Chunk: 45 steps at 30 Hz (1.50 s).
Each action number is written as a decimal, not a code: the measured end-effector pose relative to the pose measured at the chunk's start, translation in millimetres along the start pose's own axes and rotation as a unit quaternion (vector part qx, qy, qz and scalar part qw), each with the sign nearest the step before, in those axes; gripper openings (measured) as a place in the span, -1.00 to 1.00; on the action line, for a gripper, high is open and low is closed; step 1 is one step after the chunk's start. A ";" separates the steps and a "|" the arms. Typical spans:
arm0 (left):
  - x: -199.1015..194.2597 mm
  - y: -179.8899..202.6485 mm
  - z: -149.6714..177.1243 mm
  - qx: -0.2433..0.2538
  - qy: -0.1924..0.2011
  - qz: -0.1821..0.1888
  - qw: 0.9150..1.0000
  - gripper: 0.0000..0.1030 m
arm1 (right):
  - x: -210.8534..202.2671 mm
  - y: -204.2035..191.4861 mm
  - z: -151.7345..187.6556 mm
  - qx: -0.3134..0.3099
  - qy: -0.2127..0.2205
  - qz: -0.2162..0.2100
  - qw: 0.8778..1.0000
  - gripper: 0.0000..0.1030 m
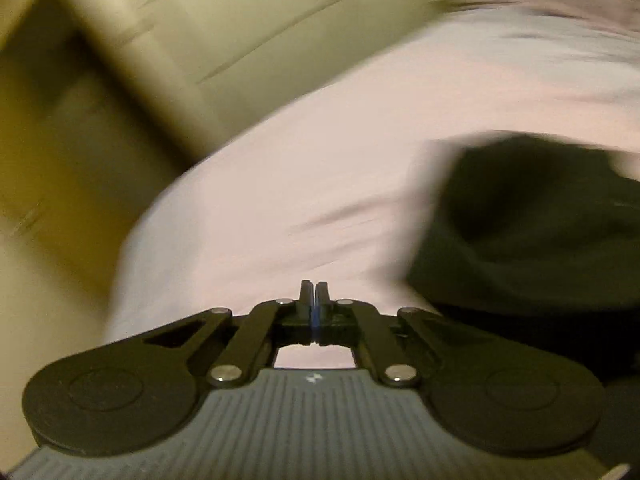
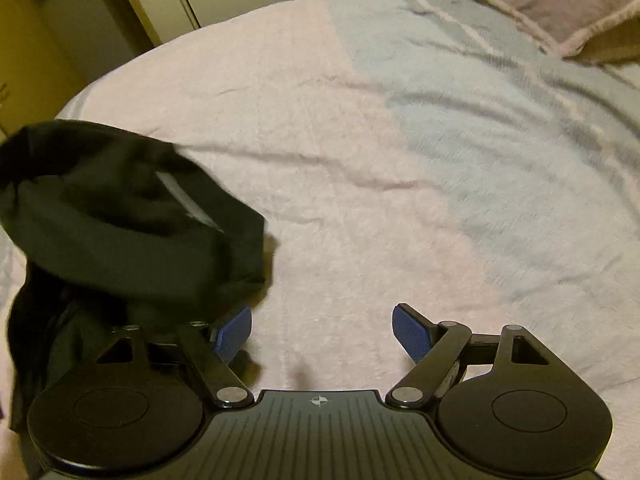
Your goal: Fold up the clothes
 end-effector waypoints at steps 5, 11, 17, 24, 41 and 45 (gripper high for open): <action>31.5 -45.7 24.4 -0.049 -0.087 -0.013 0.995 -0.61 | 34.4 -21.0 11.0 0.015 -0.037 -0.027 0.999 0.57; 33.2 62.3 5.6 0.038 -0.038 0.161 0.985 0.55 | 75.3 -46.2 24.1 0.032 -0.080 -0.058 0.995 0.43; 90.1 118.2 1.3 0.028 -0.072 0.220 0.972 0.72 | 66.7 -39.3 26.1 0.035 -0.079 -0.063 0.994 -0.76; 114.2 110.1 -6.9 -0.077 -0.119 0.268 0.953 -0.76 | 7.6 -18.8 7.8 -0.042 -0.016 -0.014 0.999 -1.00; -166.8 26.5 -46.5 -0.065 0.067 0.189 0.978 -0.79 | -174.8 16.7 -51.9 -0.157 0.182 0.011 0.971 -1.00; -230.3 14.5 -52.0 -0.060 0.135 0.198 0.969 -0.80 | -245.7 10.3 -38.0 -0.145 0.270 0.043 0.951 -1.00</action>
Point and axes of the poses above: each gripper's, at about its wrist camera, not at the fingertips, and x roughly the way its jaws point, y to its right, z to its underside, the point moved 3 cm from there along x, roughly the way its jaws point, and after that the axes turned 7 degrees about x, right-handed, at the moved point
